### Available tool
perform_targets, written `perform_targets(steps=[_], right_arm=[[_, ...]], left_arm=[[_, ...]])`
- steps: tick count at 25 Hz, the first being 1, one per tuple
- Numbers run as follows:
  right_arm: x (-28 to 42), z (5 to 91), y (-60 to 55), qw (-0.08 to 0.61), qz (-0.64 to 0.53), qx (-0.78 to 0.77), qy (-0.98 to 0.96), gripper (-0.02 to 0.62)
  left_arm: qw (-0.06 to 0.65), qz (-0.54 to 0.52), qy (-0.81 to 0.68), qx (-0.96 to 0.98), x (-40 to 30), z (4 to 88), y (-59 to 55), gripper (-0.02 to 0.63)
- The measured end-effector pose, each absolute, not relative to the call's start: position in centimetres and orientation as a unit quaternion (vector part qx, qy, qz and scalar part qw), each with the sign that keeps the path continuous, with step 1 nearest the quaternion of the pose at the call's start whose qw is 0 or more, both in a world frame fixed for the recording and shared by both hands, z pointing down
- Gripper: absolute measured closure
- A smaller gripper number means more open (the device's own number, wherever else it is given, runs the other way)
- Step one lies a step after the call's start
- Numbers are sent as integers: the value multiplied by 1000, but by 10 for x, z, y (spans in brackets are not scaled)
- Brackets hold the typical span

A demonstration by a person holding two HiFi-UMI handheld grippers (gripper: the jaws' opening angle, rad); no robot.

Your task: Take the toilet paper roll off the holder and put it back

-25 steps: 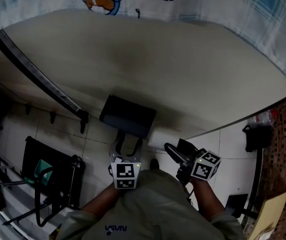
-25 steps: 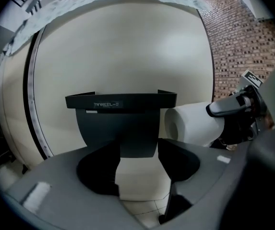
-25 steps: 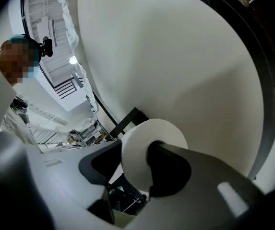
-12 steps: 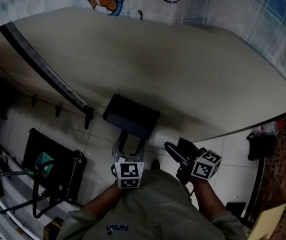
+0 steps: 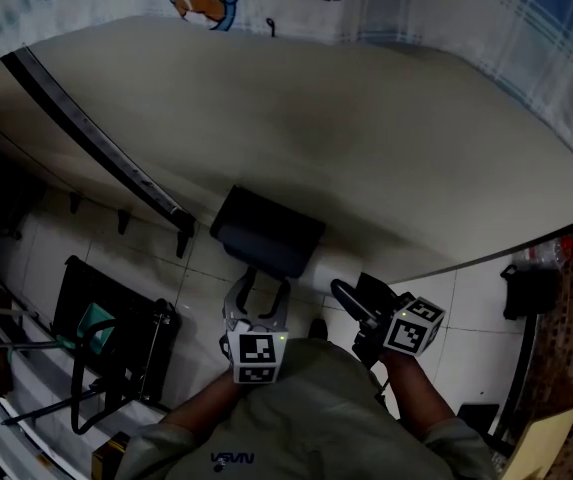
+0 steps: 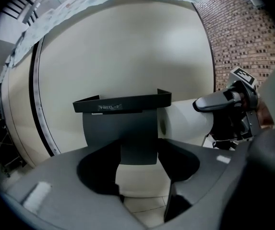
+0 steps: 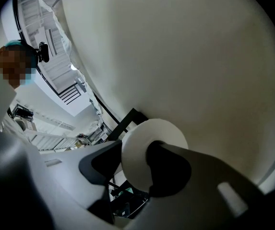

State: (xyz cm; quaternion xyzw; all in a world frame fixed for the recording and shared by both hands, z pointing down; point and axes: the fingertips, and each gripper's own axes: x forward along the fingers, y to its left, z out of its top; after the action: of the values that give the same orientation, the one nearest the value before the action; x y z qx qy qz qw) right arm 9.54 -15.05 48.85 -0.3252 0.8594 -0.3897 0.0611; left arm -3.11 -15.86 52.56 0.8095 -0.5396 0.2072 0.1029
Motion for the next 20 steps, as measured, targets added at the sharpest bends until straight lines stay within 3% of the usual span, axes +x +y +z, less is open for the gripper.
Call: perform_targets(steps=[20], right_arm=[[73,493,-158,93,-407,-331,846,433]], left_arm=[[90,209,-522,822,-37,521,-148,359]])
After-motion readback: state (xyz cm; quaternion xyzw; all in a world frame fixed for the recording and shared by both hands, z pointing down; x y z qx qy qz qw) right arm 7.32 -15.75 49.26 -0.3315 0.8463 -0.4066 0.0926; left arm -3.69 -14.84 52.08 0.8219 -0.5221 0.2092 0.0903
